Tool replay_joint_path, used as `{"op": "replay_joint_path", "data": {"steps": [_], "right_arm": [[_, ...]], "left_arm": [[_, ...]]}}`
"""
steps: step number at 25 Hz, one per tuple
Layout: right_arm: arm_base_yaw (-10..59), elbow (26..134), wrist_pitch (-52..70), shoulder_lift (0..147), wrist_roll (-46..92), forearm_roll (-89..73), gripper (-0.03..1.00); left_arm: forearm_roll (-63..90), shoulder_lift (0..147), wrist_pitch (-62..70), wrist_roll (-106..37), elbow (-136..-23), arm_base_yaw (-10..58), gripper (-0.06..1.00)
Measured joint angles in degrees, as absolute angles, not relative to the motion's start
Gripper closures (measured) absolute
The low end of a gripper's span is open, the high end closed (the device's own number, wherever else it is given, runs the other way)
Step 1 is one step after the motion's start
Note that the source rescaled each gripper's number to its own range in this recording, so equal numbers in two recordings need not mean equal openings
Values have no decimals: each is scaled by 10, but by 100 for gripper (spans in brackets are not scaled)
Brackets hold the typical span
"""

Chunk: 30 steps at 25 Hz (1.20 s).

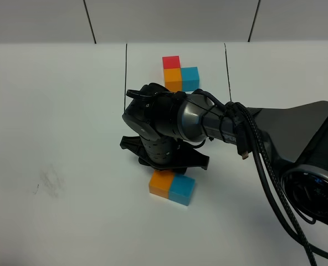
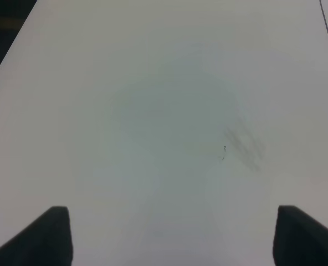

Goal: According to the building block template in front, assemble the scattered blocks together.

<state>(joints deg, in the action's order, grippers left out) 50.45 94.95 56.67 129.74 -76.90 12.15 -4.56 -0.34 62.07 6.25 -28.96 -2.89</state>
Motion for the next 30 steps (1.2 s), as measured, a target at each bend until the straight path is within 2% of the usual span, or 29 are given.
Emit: {"op": "replay_joint_path", "data": {"steps": [5,7,10,14,19,23,30], "right_arm": [[505,950,563,1297,-774,121,75],[505,950,563,1297,-774,123,72],[505,950,561,1297,-776,151,55],[505,950,563,1276,-779,227,26],[504,950,587,1208,-779,356,1],[476,950,605,1136,-776,502,-3],[353,950,579,968,-659,690,-3]], "left_arm": [[-46,-3,621,62,-290,-29,29],[-46,-3,621,62,-290,-29,29],[-46,-3,621,62,-290,-29,29],[-46,-3,621,62,-290,-29,29],[-46,-3,621,62,-290,-29,29],[-46,-3,621,62,-290,-29,28],[-46,-3,621,62,-290,-29,29]]}}
